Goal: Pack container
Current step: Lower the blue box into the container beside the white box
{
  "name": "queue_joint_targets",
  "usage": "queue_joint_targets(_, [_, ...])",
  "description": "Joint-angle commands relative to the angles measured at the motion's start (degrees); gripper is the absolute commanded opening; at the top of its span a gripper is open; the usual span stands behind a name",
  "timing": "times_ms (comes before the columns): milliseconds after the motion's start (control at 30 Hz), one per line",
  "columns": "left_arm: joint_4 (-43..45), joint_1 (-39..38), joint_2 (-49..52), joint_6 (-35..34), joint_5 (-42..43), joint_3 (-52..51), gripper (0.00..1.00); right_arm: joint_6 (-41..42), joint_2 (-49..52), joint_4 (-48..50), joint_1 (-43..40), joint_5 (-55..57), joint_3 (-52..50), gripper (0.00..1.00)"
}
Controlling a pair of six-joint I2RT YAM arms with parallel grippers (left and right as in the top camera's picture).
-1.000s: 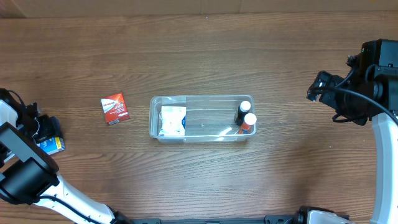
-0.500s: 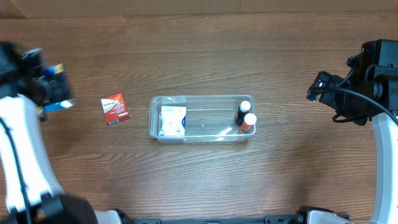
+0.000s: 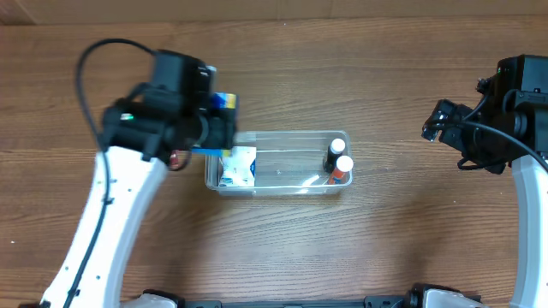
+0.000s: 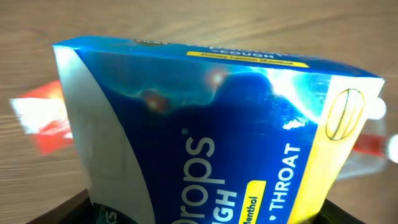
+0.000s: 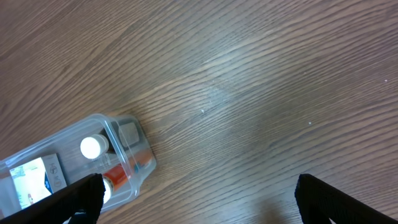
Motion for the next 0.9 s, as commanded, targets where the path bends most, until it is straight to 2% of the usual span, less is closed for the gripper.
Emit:
queue_joint_targets(0, [0.26, -6.58, 3.61, -9.73, -0.24, 0.61, 0.57, -0.2, -0.57, 0.15, -0.04, -0.57, -0.11, 1.0])
queue_joint_targets(300, [0.22, -13.22, 12.24, -22.82, 0.0, 0.61, 0.58, -0.2, -0.57, -0.11, -0.04, -0.57, -0.11, 1.0])
queue_joint_targets(500, [0.83, -14.43, 16.33, -25.42, -0.02, 0.61, 0.59, -0.2, -0.57, -0.33, -0.04, -0.57, -0.11, 1.0])
queue_joint_targets(867, [2.21, -14.45, 22.58, -25.59, 0.07, 0.61, 0.62, -0.22, -0.57, -0.52, -0.04, -0.55, -0.11, 1.0])
